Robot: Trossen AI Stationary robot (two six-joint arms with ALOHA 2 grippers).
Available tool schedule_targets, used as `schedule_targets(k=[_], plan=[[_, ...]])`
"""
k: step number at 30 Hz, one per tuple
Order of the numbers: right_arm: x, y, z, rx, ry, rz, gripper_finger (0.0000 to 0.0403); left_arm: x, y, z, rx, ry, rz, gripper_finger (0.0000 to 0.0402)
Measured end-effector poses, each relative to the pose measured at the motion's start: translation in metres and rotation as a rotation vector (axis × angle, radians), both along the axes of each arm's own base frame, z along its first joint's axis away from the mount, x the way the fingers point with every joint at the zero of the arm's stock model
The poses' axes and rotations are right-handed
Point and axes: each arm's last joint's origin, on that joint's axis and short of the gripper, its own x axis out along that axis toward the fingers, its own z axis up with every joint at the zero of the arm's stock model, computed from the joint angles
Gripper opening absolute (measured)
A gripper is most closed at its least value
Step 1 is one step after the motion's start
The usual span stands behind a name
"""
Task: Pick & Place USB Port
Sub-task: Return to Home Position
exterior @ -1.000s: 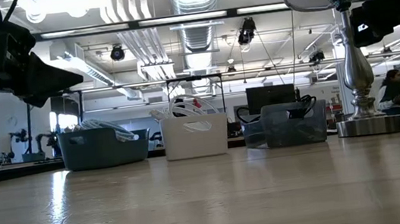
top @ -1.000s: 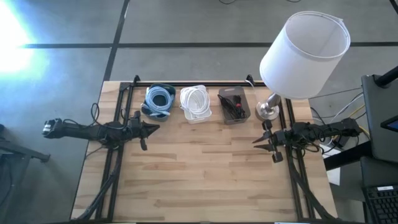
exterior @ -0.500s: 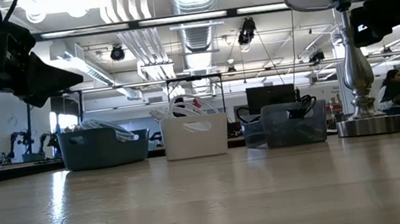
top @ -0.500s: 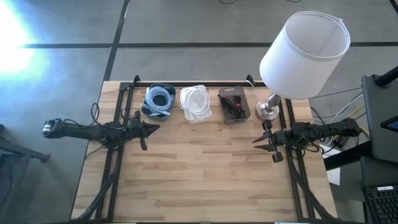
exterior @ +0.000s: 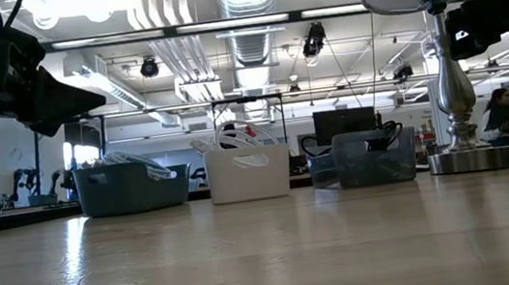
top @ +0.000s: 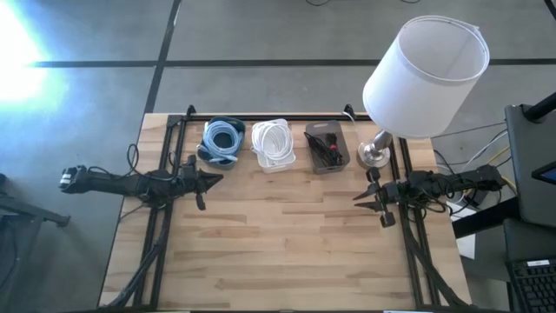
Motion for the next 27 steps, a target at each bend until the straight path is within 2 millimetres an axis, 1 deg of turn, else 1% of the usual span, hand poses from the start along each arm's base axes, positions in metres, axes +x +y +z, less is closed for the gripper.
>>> schedule_targets(k=[17,27], plan=[[0.0000,0.0000,0.0000,0.000,0.000,0.000,0.0091,0.0000,0.0000,0.0000,0.000,0.000,0.000,0.0012],[0.0000,0.0000,0.0000,0.000,0.000,0.000,0.0076,0.0000,0.0000,0.0002,0.000,-0.001,0.000,0.0012]])
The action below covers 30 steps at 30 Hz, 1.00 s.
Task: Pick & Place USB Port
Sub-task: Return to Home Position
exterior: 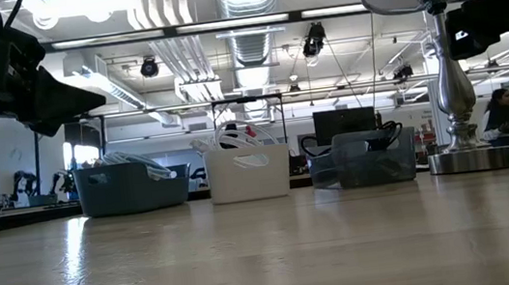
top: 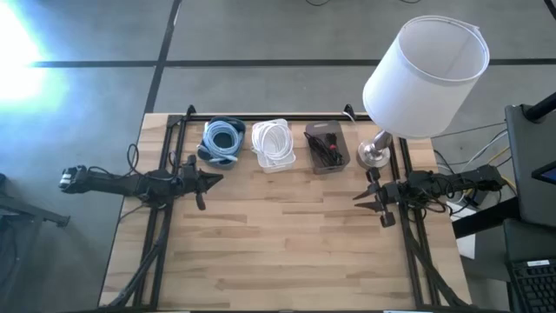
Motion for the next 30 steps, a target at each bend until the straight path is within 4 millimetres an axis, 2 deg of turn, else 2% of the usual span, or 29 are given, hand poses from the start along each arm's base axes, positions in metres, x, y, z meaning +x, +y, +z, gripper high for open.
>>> schedule_targets(k=[7,23,30], plan=[[0.0000,0.0000,0.0000,0.000,0.000,0.000,0.0068,0.0000,0.0000,0.0000,0.000,0.000,0.000,0.0012],[0.0000,0.0000,0.0000,0.000,0.000,0.000,0.0091,0.0000,0.0000,-0.0001,0.000,0.000,0.000,0.0012],[0.0000,0.0000,0.0000,0.000,0.000,0.000,0.0082,0.0000,0.0000,0.0000,0.000,0.000,0.000,0.0012]])
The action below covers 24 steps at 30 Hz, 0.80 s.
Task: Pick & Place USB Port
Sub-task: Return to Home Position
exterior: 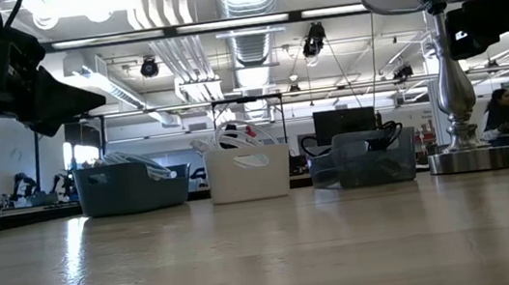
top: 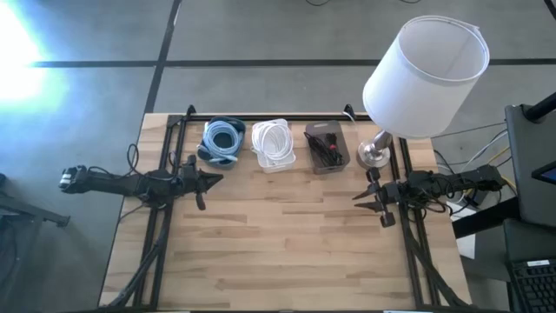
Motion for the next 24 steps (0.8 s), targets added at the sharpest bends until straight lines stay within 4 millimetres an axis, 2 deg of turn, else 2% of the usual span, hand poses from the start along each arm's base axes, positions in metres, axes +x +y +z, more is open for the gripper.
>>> schedule_targets(k=[9,24], plan=[[0.0000,0.0000,0.0000,0.000,0.000,0.000,0.0068,0.0000,0.0000,0.0000,0.000,0.000,0.000,0.0012],[0.0000,0.0000,0.0000,0.000,0.000,0.000,0.0090,0.0000,0.0000,0.0000,0.000,0.000,0.000,0.0012]])
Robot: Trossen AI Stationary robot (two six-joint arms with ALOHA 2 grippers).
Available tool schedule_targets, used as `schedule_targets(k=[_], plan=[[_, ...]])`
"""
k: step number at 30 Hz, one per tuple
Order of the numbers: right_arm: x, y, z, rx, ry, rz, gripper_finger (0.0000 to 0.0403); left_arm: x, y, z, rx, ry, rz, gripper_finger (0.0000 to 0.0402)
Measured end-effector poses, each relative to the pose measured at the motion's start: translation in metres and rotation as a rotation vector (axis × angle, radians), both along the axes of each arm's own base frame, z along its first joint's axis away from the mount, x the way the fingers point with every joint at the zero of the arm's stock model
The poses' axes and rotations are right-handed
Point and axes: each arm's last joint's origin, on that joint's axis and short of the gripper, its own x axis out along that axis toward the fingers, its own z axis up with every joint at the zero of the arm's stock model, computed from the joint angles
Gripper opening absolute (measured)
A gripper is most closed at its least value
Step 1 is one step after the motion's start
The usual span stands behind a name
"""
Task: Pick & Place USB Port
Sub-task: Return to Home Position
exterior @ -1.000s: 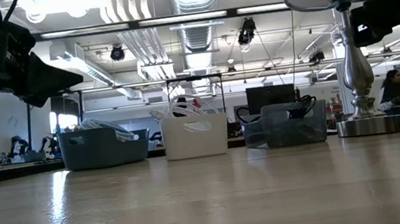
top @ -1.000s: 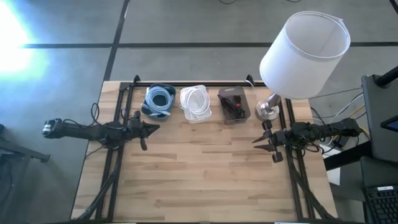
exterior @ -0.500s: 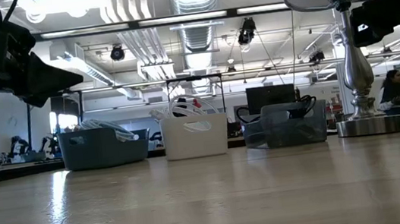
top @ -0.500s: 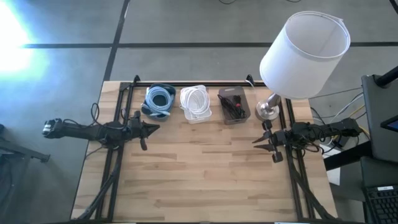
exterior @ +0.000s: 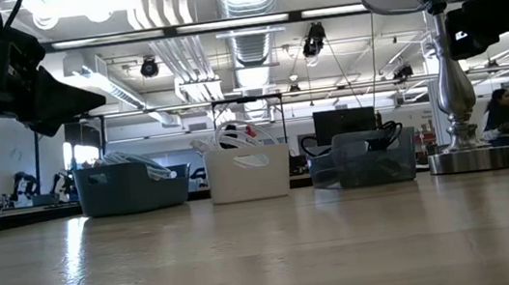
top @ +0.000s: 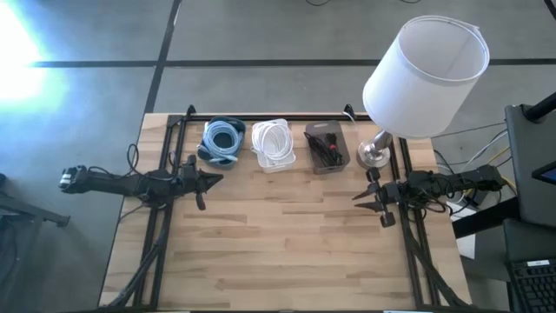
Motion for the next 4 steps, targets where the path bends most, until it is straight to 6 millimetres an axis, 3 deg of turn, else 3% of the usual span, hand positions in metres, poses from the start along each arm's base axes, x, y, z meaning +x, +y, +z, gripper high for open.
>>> schedule_targets(k=[4], plan=[[0.0000,0.0000,0.0000,0.000,0.000,0.000,0.0090,0.0000,0.0000,0.0000,0.000,0.000,0.000,0.0012]])
